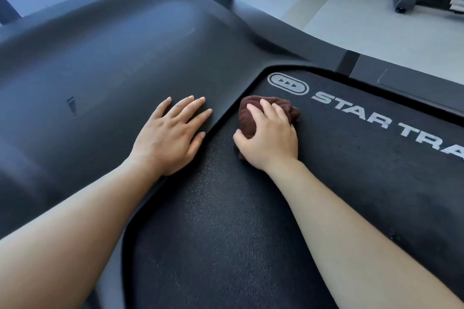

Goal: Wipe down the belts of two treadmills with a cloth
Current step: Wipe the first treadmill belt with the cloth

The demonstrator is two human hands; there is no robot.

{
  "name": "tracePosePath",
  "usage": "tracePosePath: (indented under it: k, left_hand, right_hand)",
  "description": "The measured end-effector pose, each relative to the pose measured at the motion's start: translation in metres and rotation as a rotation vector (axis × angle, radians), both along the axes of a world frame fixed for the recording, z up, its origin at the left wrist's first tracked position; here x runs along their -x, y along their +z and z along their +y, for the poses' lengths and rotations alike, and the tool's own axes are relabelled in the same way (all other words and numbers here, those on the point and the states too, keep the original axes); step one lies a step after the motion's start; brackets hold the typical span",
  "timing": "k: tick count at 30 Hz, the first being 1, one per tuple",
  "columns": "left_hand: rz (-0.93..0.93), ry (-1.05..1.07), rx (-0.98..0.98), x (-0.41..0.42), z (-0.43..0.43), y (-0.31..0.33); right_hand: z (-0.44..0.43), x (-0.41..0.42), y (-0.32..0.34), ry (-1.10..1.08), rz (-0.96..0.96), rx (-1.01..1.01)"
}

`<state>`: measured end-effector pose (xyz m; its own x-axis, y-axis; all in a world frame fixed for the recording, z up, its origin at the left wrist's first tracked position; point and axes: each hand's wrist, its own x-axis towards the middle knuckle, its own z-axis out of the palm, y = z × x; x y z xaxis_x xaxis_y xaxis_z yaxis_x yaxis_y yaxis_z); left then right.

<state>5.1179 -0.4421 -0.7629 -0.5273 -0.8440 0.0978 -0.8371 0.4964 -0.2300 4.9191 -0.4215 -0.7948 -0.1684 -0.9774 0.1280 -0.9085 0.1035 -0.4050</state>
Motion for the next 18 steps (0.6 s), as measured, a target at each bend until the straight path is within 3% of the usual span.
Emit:
tracePosePath:
  k: [5, 11, 18]
  left_hand:
    - [0.000, 0.008, -0.003, 0.001, 0.000, 0.001]
    - [-0.022, 0.014, -0.009, 0.002, 0.000, 0.000]
    - [-0.096, -0.037, -0.017, 0.001, 0.000, 0.000]
  right_hand:
    - [-0.023, 0.000, 0.009, -0.011, 0.014, -0.051]
    - [0.023, 0.002, -0.006, -0.001, 0.006, 0.072]
    - [-0.032, 0.012, -0.002, -0.036, 0.008, 0.014]
